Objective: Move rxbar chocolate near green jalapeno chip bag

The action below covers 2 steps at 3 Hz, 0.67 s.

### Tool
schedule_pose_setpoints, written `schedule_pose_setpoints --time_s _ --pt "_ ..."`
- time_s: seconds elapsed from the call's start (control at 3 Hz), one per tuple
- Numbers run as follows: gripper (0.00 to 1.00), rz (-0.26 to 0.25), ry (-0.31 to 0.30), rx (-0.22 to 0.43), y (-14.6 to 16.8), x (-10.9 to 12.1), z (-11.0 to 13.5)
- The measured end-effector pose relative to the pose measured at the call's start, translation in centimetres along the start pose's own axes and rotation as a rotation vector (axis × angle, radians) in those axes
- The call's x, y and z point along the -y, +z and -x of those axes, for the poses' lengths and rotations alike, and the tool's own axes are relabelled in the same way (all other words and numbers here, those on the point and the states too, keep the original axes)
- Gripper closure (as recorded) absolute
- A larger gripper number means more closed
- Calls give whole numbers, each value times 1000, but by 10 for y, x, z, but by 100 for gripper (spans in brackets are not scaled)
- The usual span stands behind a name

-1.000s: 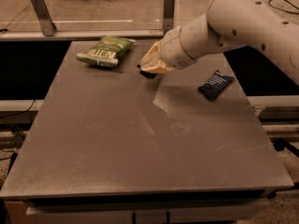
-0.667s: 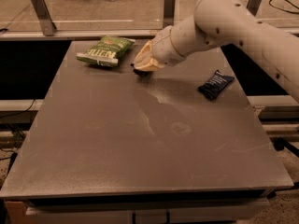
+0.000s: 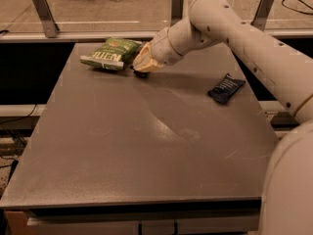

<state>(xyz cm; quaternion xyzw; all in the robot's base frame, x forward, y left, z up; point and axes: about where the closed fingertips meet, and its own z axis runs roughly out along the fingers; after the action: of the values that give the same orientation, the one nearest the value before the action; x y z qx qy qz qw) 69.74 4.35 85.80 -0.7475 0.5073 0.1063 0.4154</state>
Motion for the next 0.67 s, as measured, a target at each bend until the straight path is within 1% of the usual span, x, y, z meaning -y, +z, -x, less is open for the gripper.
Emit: schedule_pose_setpoints --time_s 0.33,0.67 --pt "36 18 -20 21 10 7 4" --pt "13 28 -38 35 13 10 11"
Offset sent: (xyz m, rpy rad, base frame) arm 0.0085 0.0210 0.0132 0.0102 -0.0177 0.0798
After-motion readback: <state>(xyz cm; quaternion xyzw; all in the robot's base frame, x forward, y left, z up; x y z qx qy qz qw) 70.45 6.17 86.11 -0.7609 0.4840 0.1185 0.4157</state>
